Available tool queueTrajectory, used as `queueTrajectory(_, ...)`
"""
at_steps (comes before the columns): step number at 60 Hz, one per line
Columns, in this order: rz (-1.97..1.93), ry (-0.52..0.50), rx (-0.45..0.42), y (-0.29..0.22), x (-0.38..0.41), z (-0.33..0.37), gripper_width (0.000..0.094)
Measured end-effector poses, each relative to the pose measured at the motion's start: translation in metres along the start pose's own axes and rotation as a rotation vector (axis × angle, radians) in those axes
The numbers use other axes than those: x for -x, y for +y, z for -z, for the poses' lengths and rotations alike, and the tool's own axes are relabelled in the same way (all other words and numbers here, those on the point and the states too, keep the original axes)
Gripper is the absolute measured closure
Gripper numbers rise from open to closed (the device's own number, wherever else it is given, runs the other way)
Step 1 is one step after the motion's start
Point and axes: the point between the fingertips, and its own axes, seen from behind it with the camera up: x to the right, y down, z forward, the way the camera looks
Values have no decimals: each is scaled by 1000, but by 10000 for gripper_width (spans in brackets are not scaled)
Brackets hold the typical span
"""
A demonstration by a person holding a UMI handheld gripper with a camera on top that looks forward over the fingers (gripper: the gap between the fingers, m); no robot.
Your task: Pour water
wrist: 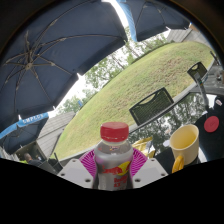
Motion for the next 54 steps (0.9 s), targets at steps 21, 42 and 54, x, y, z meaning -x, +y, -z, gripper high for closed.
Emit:
queueTrajectory(21,-1045,-163,-16,-52,-43,-14,542)
queueTrajectory(42,-1428,-168,-1,-51,-65,-11,540)
queueTrajectory(54,-795,-277,-92,-132,-23,25,538)
